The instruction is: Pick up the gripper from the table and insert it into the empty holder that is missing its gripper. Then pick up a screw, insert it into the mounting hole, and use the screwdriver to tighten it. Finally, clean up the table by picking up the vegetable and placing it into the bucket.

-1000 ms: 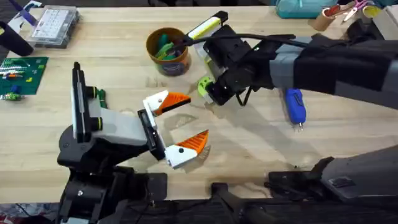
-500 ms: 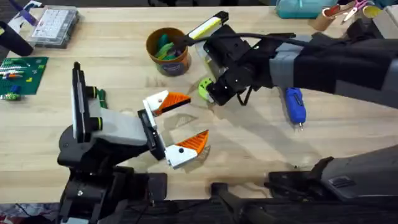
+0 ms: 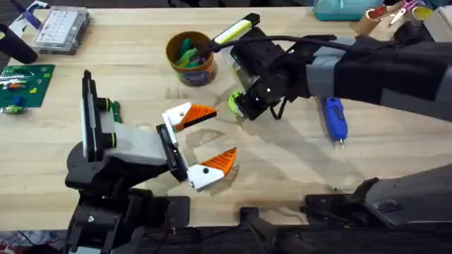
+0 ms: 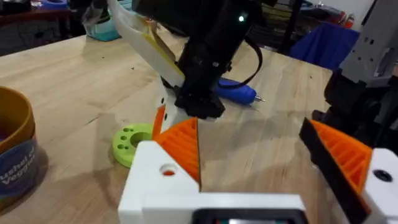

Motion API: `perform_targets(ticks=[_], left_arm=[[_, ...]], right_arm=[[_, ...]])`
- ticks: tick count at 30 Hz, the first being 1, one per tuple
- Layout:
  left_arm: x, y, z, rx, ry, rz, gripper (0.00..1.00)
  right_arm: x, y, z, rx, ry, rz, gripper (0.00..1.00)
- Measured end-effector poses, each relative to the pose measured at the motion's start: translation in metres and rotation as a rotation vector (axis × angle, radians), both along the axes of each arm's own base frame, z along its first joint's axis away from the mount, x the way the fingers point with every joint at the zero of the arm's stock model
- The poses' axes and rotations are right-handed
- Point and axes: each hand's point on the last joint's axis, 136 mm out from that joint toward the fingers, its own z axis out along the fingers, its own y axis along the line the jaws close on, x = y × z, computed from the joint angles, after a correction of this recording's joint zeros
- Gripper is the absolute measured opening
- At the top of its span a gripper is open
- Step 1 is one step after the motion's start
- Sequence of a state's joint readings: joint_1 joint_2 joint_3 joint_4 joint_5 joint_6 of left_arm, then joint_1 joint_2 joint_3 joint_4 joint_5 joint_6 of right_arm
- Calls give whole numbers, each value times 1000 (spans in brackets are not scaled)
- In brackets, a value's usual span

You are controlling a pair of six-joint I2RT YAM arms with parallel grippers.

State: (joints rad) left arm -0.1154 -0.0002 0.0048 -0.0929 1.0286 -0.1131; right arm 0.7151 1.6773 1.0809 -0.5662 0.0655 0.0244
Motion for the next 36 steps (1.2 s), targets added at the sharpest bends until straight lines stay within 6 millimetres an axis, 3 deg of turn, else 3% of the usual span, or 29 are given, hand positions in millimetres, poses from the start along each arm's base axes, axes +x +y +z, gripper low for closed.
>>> perform_targets(ticks=[23,36], left_arm=[[0,0,0,0,0,0,986],[0,0,0,0,0,0,986]], right_arm=[[-7,-6,2,-43,39,24,6],[4,4,56,-36,35,25,6]])
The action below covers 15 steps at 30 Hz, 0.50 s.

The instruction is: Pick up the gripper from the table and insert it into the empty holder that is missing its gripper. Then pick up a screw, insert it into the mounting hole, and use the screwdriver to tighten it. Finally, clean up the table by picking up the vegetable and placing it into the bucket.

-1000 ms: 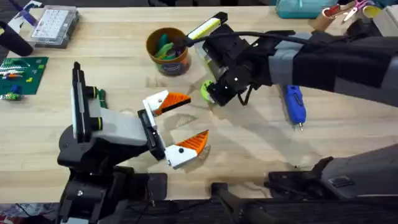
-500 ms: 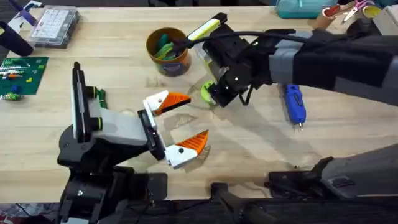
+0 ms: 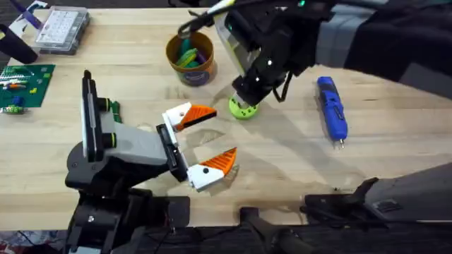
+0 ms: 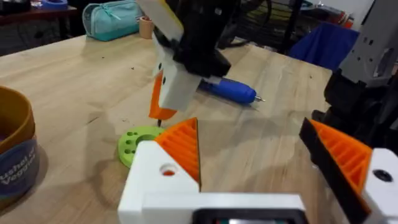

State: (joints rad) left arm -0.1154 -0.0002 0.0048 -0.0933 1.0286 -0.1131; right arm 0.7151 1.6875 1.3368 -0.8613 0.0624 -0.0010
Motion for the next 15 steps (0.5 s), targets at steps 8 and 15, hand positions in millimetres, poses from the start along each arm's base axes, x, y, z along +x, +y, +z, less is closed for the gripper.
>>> perform_targets(ticks=[8,15], left_arm=[[0,0,0,0,0,0,986],[0,0,0,0,0,0,986]], right_arm=[[2,3,42,9,-5,2,6],[4,15,84,49,-50,23,6]])
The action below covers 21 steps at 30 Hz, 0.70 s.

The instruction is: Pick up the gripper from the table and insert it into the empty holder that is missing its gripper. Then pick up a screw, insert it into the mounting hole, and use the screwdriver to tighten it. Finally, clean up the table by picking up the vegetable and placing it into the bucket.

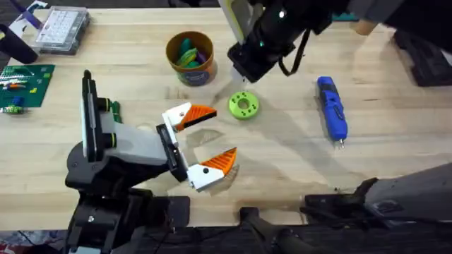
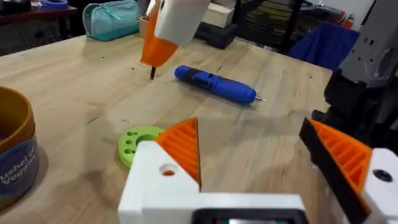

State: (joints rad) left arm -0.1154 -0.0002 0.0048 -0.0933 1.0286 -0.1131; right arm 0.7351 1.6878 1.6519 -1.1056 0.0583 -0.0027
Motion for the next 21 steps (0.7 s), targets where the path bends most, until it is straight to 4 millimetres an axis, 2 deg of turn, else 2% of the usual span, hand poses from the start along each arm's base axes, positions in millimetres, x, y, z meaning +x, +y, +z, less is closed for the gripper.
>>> perform_targets(ticks=[9,14,21], left_arm=[[0,0,0,0,0,0,986],[0,0,0,0,0,0,986],[0,0,0,0,0,0,986]], right_arm=[[-24,32,49,80,-33,106,6],[-39,44,62,137,1,160,6],[-51,44,65,153,53,184,6]])
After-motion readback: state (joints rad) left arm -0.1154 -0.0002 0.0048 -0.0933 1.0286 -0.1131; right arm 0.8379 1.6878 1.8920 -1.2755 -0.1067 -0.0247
